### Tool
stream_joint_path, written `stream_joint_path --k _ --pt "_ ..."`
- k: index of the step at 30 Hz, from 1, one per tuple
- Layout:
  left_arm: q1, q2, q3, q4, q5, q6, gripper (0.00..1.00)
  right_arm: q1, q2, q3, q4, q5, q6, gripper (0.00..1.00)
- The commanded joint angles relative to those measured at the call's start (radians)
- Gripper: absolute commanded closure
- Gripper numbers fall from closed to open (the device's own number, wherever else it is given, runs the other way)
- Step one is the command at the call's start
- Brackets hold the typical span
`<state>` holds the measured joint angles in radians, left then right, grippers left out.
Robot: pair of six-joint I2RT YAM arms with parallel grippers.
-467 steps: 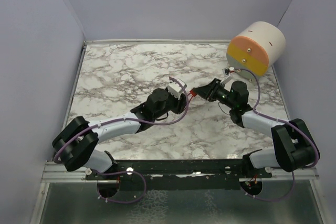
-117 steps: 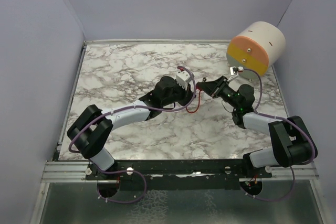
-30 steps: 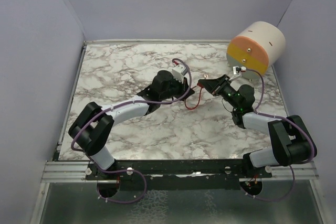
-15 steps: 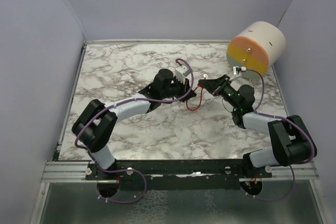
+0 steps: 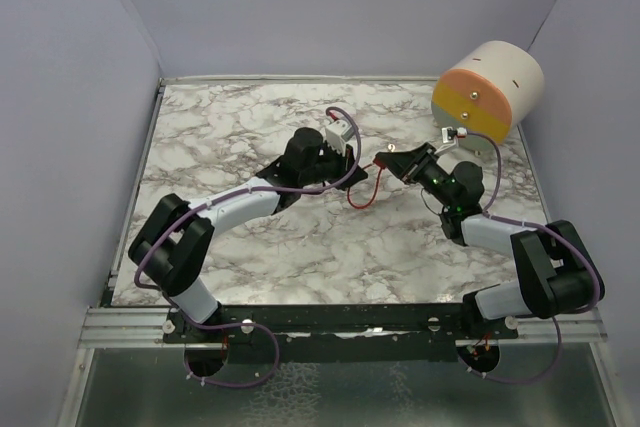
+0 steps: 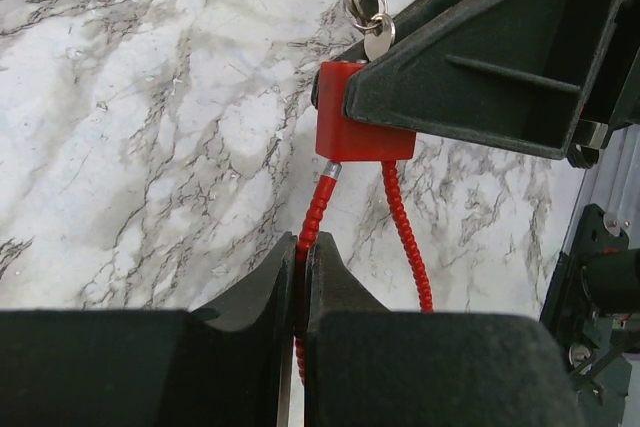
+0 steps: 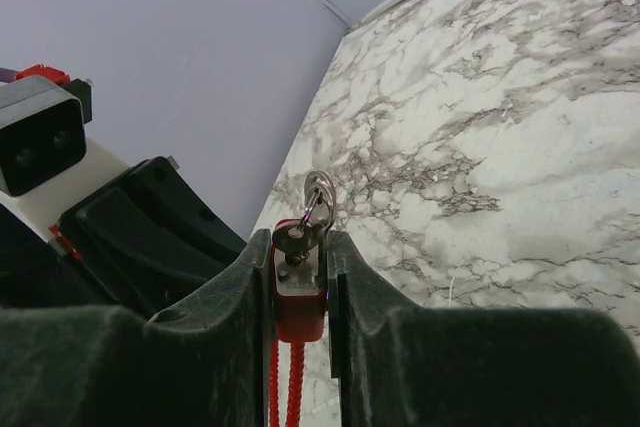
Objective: Unlock with the key
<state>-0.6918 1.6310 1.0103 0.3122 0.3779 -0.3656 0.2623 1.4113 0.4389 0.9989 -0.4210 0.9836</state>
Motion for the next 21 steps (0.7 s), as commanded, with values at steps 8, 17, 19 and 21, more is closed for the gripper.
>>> stream_joint_path --k 8,17,19,21 --pt "-0.039 0.025 0.053 0.007 0.075 0.021 1.0 -0.012 0.012 0.009 0.05 0.03 -0.017 0.99" --pt "-0.045 0.033 0.08 -0.043 -0.027 0.015 1.0 -0.012 0.0 0.002 0.042 0.04 -0.02 0.99" --pt "-0.013 0.003 0.053 -0.027 -0.061 -0.017 1.0 -0.012 -0.006 -0.001 0.038 0.045 -0.022 0.99" --pt "0.015 -0.028 0.024 -0.007 -0.097 -0.049 1.0 -0.012 -0.008 -0.005 0.038 0.044 -0.025 0.99"
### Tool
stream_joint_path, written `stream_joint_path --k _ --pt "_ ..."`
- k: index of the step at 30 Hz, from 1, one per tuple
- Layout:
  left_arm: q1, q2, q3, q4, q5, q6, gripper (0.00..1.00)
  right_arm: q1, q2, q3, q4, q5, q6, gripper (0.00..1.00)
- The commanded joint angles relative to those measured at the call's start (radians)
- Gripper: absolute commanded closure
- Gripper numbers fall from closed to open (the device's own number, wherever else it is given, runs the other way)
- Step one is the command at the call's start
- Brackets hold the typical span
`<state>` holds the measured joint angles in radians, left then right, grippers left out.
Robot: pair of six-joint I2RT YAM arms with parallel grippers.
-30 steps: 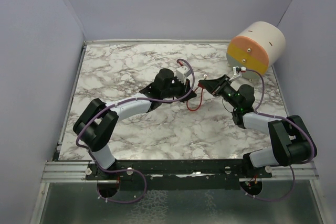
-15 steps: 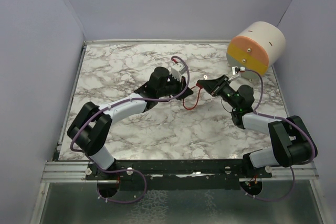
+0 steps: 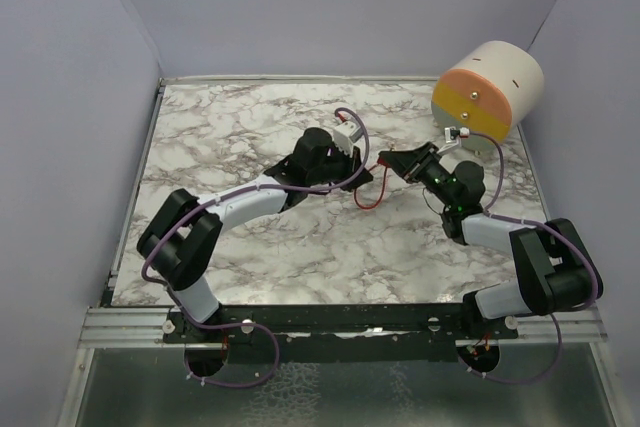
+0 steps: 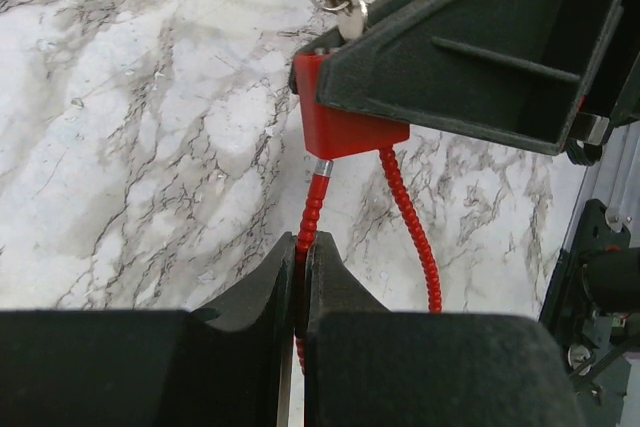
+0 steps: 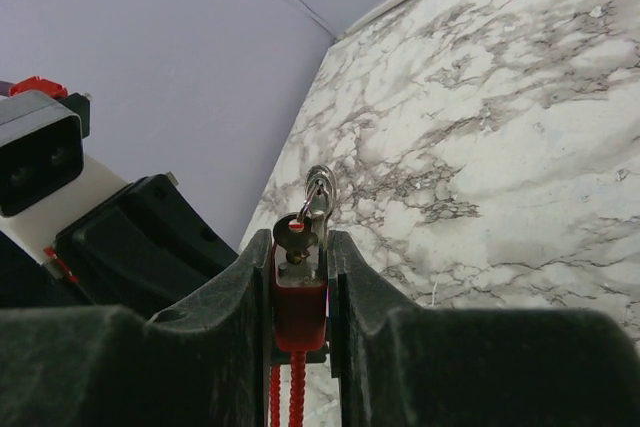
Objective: Unlock with the key
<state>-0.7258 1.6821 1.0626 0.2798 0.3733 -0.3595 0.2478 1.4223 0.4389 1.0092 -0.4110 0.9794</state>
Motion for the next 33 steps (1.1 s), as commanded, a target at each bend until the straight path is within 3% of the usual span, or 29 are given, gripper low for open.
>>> stream_joint_path --k 1,12,16,24,33 --pt "0.058 -0.095 -0.038 0.035 -0.113 -0.064 1.0 0.002 -0.018 -0.006 0.029 0.034 -0.021 0.99" --pt "0.065 -0.071 -0.014 0.085 -0.139 -0.129 1.0 0.003 0.001 -0.004 0.057 0.041 0.024 0.99" --pt "0.065 -0.055 -0.009 0.135 -0.154 -0.167 1.0 0.012 0.048 -0.019 0.162 0.142 0.109 0.99" --pt "0.031 0.03 0.088 0.151 -0.164 -0.212 1.0 0.027 0.162 0.078 0.214 0.168 0.169 0.99" --pt "-0.02 0.104 0.163 0.151 -0.171 -0.242 1.0 0.033 0.186 0.127 0.197 0.204 0.172 0.99"
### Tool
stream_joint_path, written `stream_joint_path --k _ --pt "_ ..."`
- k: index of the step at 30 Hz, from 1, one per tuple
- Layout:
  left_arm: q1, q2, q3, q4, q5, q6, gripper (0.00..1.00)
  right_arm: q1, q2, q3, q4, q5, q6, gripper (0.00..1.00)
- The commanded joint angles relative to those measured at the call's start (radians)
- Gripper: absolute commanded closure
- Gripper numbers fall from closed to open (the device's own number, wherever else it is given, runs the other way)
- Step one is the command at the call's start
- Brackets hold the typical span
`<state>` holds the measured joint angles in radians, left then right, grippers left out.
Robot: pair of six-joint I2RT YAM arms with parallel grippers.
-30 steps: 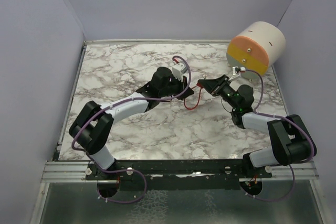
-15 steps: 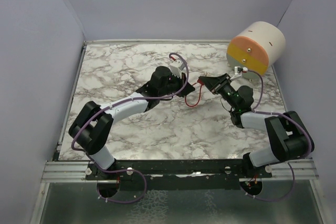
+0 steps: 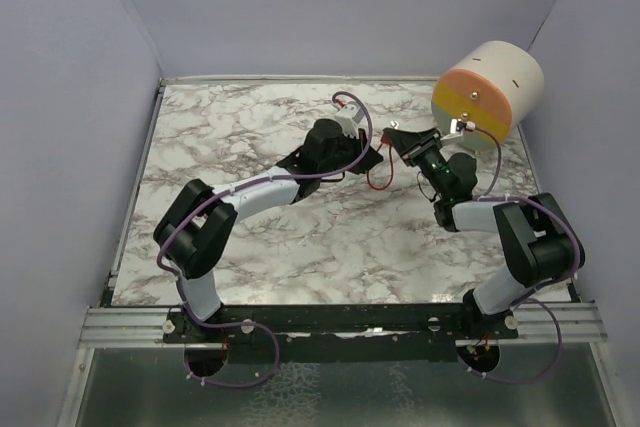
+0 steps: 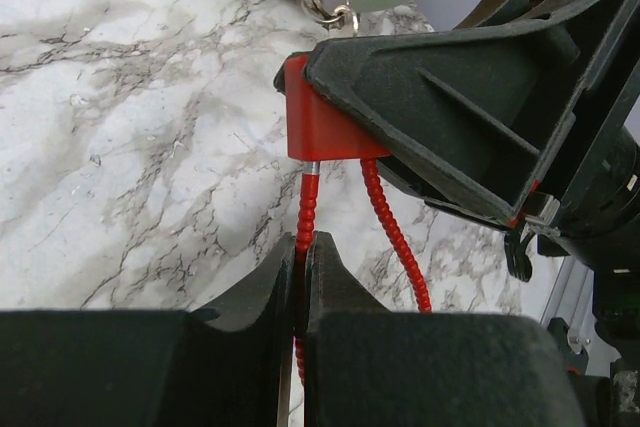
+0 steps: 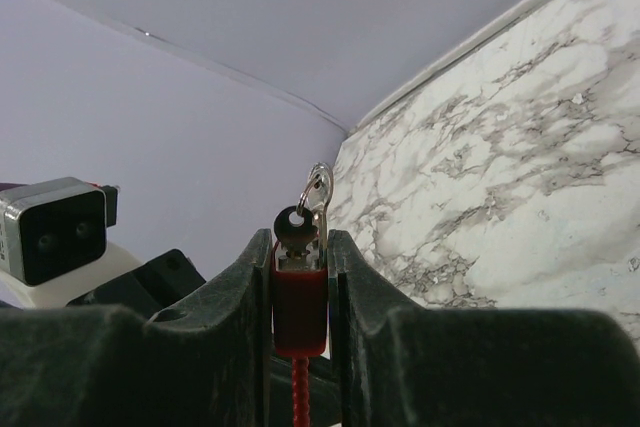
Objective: Unlock with the key
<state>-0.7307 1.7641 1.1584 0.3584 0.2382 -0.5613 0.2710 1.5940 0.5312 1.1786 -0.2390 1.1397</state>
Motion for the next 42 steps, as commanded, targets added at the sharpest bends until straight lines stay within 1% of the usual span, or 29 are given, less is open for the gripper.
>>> stream_joint_path --k 1,5,10,16,19,21,24,29,32,33,34,36,37,38,39,40,42 --pt "-0.017 0.027 0.078 0.073 -0.036 -0.041 1.0 0.011 0.015 0.038 0.025 0.032 0.011 0.99" --pt "-0.022 0.039 0.109 0.073 -0.027 -0.049 1.0 0.013 0.013 0.037 0.017 0.035 0.009 0.99" --pt "-0.024 0.029 0.101 0.073 -0.019 -0.049 1.0 0.013 0.003 0.033 0.005 0.047 0.003 0.99" --pt "-0.021 -0.013 0.066 0.06 -0.002 0.038 1.0 0.012 -0.008 0.037 -0.004 -0.012 -0.032 0.99" --pt "-0.014 -0.033 0.055 0.039 0.024 0.093 1.0 0.011 -0.008 0.044 -0.019 -0.07 -0.048 0.91" --pt "-0.011 -0.042 0.049 0.023 0.042 0.124 1.0 0.011 -0.013 0.044 -0.033 -0.101 -0.058 0.84" --pt "-0.004 -0.051 0.04 0.006 0.064 0.159 1.0 0.01 -0.023 0.034 -0.047 -0.121 -0.07 0.77" --pt "0.009 -0.058 0.029 0.002 0.095 0.18 1.0 0.011 -0.049 0.021 -0.084 -0.137 -0.098 0.63" --pt "0.013 -0.06 0.029 0.002 0.104 0.189 1.0 0.01 -0.054 0.022 -0.097 -0.147 -0.107 0.61" --pt "0.014 -0.061 0.029 0.002 0.106 0.19 1.0 0.011 -0.054 0.023 -0.103 -0.147 -0.107 0.61" --pt "0.017 -0.061 0.031 0.001 0.109 0.192 1.0 0.01 -0.058 0.02 -0.107 -0.142 -0.107 0.66" --pt "0.02 -0.062 0.035 -0.005 0.116 0.198 1.0 0.01 -0.064 0.014 -0.112 -0.134 -0.106 0.8" --pt "0.02 -0.062 0.036 -0.01 0.118 0.2 1.0 0.01 -0.066 0.012 -0.112 -0.131 -0.107 0.89" --pt "0.019 -0.062 0.038 -0.015 0.12 0.205 1.0 0.01 -0.071 0.009 -0.112 -0.128 -0.107 0.95" --pt "0.021 -0.062 0.038 -0.021 0.12 0.208 1.0 0.01 -0.076 0.006 -0.113 -0.125 -0.107 0.98" --pt "0.022 -0.061 0.037 -0.027 0.12 0.212 1.0 0.009 -0.078 0.005 -0.114 -0.123 -0.108 0.99" --pt "0.023 -0.061 0.034 -0.035 0.123 0.217 1.0 0.008 -0.081 0.005 -0.115 -0.126 -0.11 0.98"
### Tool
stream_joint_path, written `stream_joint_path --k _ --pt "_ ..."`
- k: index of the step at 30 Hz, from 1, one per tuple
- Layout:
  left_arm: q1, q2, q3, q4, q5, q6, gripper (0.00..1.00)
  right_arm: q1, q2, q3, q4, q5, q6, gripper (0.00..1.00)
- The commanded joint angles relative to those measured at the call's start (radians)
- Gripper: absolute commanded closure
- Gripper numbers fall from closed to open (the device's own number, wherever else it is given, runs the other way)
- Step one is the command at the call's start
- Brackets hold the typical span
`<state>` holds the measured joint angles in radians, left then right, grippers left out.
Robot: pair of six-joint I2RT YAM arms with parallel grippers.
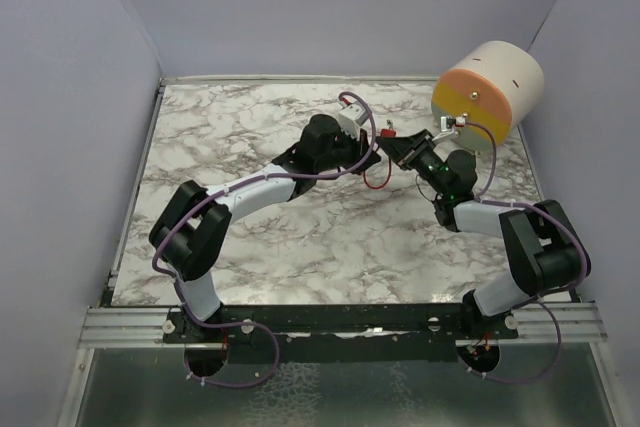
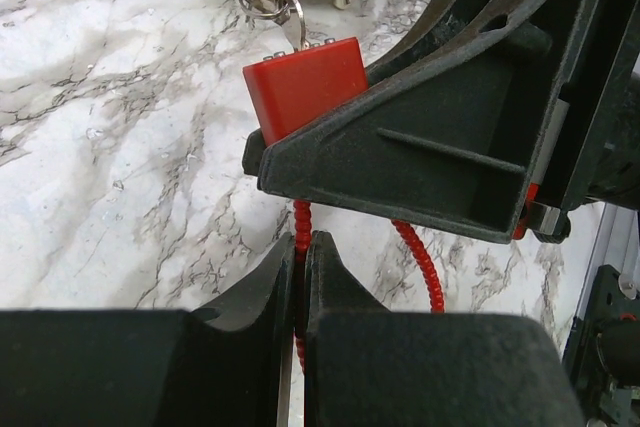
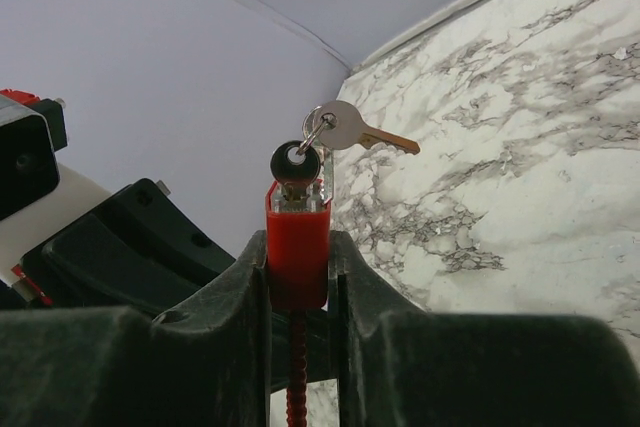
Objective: Unlock with the key
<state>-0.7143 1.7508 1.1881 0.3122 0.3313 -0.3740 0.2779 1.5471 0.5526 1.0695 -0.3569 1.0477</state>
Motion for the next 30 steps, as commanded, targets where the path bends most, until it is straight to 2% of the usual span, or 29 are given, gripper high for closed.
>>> stream_joint_path --k 1,3,6,10,14,15,18,30 --pt "0.007 -0.048 0.004 0.008 0.033 0.032 1.0 0.001 -0.033 -0.016 -0.004 -0.013 -0.02 0.93" --pt "0.008 -0.048 0.005 0.003 0.039 0.035 1.0 0.001 -0.031 -0.013 0.002 -0.019 -0.02 0.82" --pt "0.007 -0.048 0.002 -0.007 0.052 0.037 1.0 -0.002 -0.029 -0.012 0.008 -0.02 -0.014 0.7" --pt "0.008 -0.048 -0.012 -0.022 0.049 0.04 1.0 -0.005 -0.031 -0.012 0.018 -0.021 -0.008 0.65" --pt "0.008 -0.048 -0.026 -0.021 0.053 0.043 1.0 -0.005 -0.027 -0.008 0.016 -0.024 -0.005 0.64" --pt "0.007 -0.048 -0.03 -0.021 0.054 0.042 1.0 -0.005 -0.026 -0.007 0.016 -0.026 -0.005 0.68" --pt "0.008 -0.048 -0.032 -0.019 0.06 0.045 1.0 -0.005 -0.023 -0.007 0.011 -0.024 -0.003 0.97" --pt "-0.019 0.0 0.08 -0.001 0.111 0.044 1.0 -0.005 -0.003 -0.006 0.028 -0.017 0.011 0.99"
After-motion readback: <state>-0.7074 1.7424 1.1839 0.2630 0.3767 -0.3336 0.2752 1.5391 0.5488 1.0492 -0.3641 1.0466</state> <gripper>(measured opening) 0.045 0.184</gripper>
